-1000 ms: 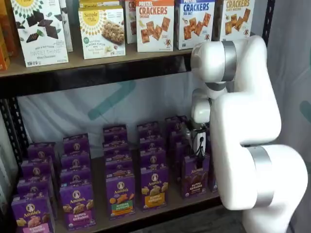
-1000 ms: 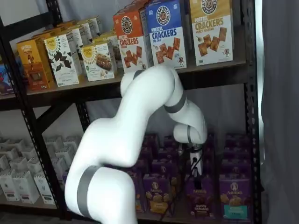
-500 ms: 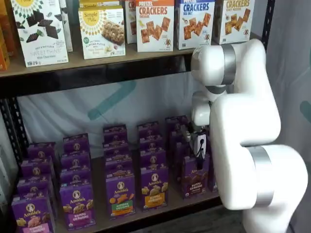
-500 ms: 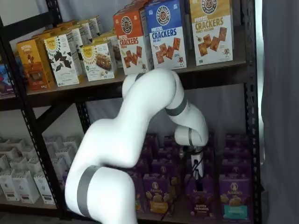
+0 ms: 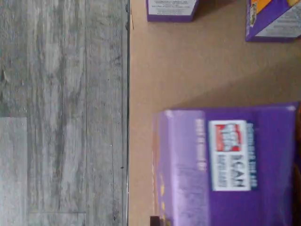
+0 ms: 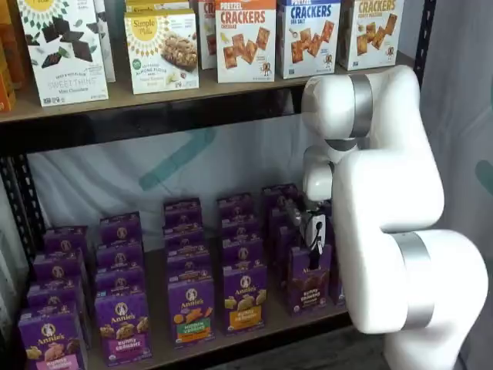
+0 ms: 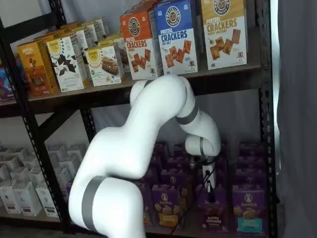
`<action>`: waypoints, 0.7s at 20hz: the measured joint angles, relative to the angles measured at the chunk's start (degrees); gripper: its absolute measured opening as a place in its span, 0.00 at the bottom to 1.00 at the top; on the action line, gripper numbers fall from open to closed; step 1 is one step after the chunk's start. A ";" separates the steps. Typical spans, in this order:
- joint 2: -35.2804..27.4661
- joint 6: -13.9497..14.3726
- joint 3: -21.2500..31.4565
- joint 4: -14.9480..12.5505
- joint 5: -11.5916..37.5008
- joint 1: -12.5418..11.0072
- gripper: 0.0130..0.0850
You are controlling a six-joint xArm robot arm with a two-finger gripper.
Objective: Pick up the purple box with a brown patch in the center, on the bottom shelf, the fifth box from the left
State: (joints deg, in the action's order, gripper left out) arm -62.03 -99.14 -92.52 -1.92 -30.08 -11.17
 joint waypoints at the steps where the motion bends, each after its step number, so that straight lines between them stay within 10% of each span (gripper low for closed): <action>1: -0.03 0.01 -0.04 0.00 -0.02 0.02 0.50; 14: 0.88 1.23 1.43 -1.32 0.50 0.09 0.33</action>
State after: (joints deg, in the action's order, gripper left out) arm -61.15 -97.91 -91.09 -3.24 -29.58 -11.09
